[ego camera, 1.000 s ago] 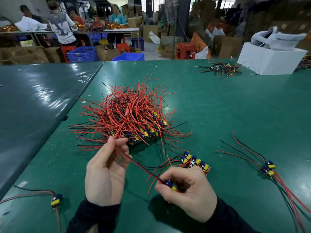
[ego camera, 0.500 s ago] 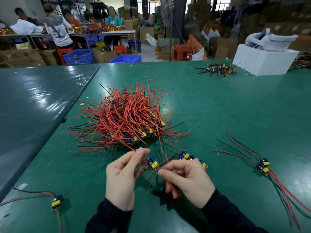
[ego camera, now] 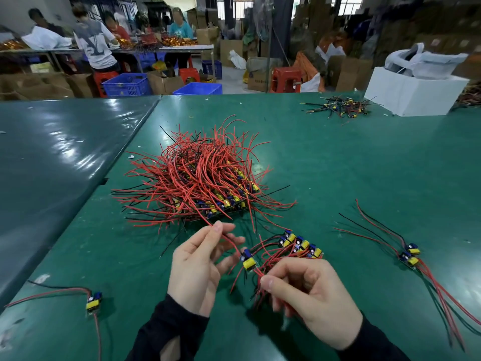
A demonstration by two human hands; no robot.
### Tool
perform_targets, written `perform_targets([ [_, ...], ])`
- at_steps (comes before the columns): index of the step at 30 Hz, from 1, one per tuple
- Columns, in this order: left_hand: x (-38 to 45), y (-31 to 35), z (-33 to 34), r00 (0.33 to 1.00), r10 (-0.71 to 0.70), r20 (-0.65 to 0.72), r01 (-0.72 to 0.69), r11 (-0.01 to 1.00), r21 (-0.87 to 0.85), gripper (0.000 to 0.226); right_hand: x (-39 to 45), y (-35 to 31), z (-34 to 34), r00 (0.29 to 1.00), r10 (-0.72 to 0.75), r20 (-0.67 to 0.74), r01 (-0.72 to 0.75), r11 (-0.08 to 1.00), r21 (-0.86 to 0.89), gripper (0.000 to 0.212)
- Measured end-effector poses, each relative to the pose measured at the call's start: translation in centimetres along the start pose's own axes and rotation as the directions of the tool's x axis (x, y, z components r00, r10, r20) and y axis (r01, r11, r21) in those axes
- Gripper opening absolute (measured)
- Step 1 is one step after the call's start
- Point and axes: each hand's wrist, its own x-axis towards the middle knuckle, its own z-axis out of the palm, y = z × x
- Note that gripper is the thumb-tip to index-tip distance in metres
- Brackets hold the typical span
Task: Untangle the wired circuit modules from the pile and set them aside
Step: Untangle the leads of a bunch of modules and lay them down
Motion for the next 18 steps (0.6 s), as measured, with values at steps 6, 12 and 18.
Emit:
perform_targets([
  [6, -0.76, -0.47, 0.42, 0.971, -0.142, 0.194, 0.116, 0.983, 0.139, 0.028, 0.58, 0.69, 0.24, 0.998, -0.014, -0.066, 0.012, 1.000, -0.020, 0.018],
  [12, -0.36, -0.39, -0.05, 0.988, -0.082, 0.132, 0.069, 0.992, 0.101, 0.032, 0.04, 0.85, 0.05, 0.993, -0.103, -0.049, 0.092, 0.977, -0.194, 0.018],
  [18, -0.58, -0.49, 0.13, 0.995, -0.019, 0.096, 0.011, 0.997, 0.080, 0.033, -0.39, 0.91, 0.55, 0.969, -0.248, -0.009, 0.228, 0.900, -0.372, 0.020],
])
